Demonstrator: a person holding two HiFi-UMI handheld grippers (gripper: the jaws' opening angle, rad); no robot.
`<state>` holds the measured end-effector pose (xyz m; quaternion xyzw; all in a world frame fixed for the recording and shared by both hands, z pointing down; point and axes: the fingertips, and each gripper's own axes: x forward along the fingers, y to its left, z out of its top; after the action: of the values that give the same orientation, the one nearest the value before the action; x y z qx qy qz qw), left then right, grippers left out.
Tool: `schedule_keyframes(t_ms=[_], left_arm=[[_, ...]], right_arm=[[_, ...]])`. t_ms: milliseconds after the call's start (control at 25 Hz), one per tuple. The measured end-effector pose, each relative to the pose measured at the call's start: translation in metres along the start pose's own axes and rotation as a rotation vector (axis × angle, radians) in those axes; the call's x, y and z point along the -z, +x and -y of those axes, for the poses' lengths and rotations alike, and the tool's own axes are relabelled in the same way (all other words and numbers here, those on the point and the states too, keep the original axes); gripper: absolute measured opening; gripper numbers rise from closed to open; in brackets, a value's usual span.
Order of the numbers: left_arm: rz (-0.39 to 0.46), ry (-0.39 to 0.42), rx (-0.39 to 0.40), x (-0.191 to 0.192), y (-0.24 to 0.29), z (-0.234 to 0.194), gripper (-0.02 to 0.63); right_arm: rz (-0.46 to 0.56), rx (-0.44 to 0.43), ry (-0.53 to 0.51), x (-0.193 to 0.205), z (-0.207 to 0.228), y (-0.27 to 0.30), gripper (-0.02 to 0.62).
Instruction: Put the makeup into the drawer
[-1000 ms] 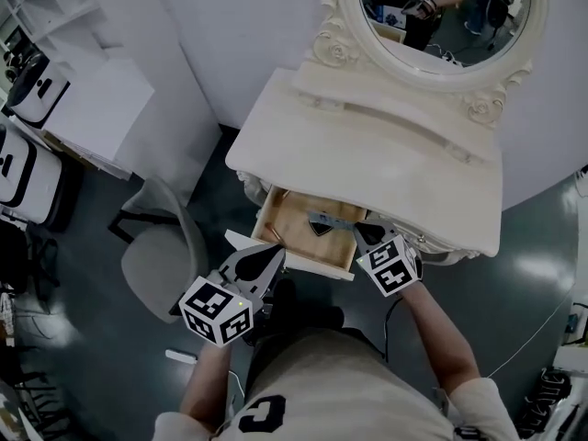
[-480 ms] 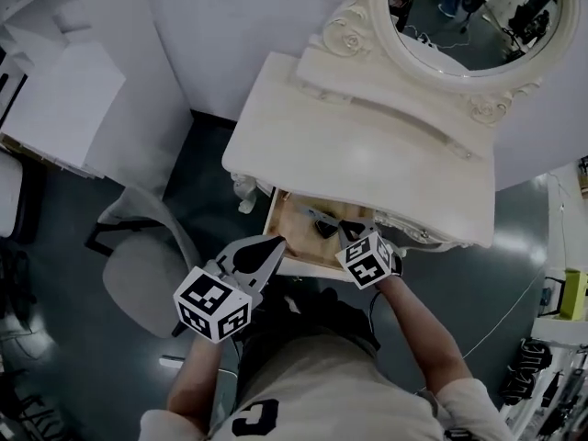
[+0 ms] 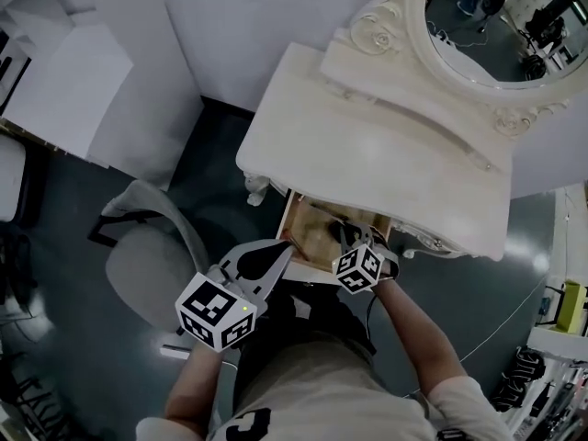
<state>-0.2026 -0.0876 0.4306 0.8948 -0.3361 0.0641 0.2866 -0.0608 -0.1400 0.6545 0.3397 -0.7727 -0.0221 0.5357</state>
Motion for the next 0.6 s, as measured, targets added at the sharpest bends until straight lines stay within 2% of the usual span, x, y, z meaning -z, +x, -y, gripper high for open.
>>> schedule_keyframes(t_ms=[240, 600], left_arm=[[-0.034, -0.011, -0.018, 0.008, 0.005, -0.004, 0.054], [-0.063, -0.025, -0.038, 0.017, 0.012, -0.003, 0.054]], right_arm=[[-0.001, -0.099, -0.107, 0.008, -0.037, 0.023, 0.025], [-0.024, -0.361, -0.220, 0.020, -0.088, 0.030, 0.025]])
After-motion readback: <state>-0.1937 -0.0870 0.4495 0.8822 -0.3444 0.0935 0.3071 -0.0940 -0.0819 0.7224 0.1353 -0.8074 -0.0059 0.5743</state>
